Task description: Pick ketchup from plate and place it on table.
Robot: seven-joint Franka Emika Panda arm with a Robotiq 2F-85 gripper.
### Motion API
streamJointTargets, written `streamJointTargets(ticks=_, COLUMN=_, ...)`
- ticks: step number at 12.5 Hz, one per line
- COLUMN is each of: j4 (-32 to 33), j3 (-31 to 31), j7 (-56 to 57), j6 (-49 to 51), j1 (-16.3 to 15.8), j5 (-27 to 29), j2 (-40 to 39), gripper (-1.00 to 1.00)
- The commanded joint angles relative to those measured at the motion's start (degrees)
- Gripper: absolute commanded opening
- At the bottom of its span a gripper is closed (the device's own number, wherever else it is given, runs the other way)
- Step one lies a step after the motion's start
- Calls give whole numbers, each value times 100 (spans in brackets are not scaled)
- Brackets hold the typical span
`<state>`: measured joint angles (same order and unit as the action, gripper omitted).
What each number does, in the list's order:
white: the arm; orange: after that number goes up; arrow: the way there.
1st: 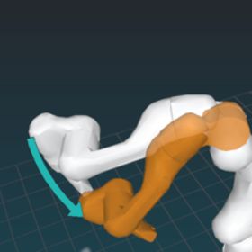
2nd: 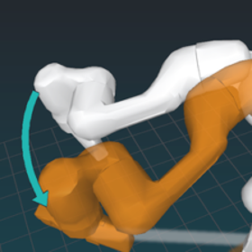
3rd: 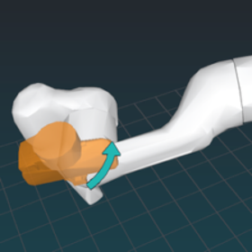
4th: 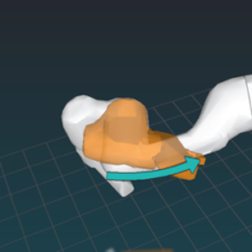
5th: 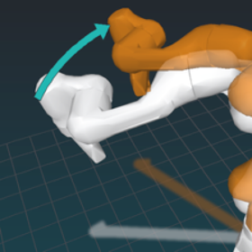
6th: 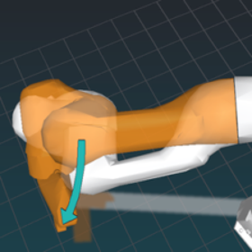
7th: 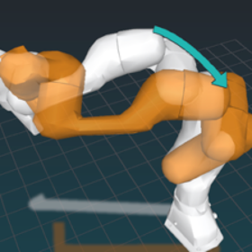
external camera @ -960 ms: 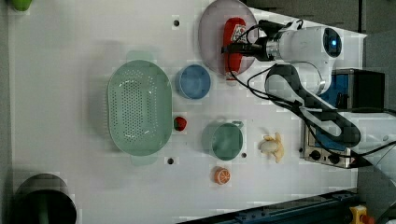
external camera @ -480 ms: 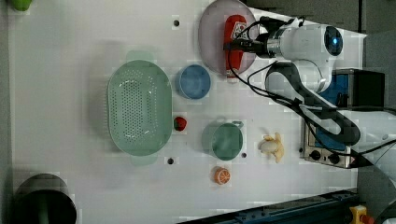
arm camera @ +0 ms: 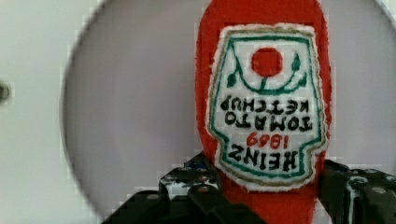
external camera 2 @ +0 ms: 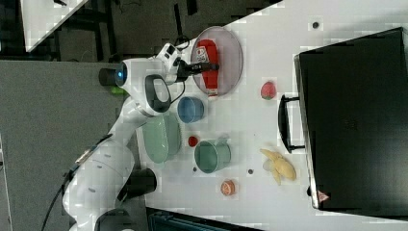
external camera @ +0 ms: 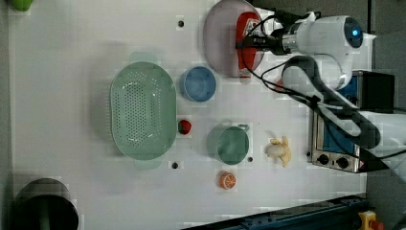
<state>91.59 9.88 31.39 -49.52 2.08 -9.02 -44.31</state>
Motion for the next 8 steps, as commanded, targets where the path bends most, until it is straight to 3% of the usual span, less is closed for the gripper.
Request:
streamJointTargets(ticks=1, j4=-484, j3=8, j7=-35, j6=779, j1=155, j5=278, j2=833, gripper=21)
streamJointTargets(ticks=4, j4=-357, j3=0, j7=-34, j6=1543, j1=411, j5=992, j2=1430, gripper=21)
streamJointTargets(ticks=8, j4=714, j3=-81, j7=-37, j6=1694, j1=745, j5=991, j2=2392, gripper=21)
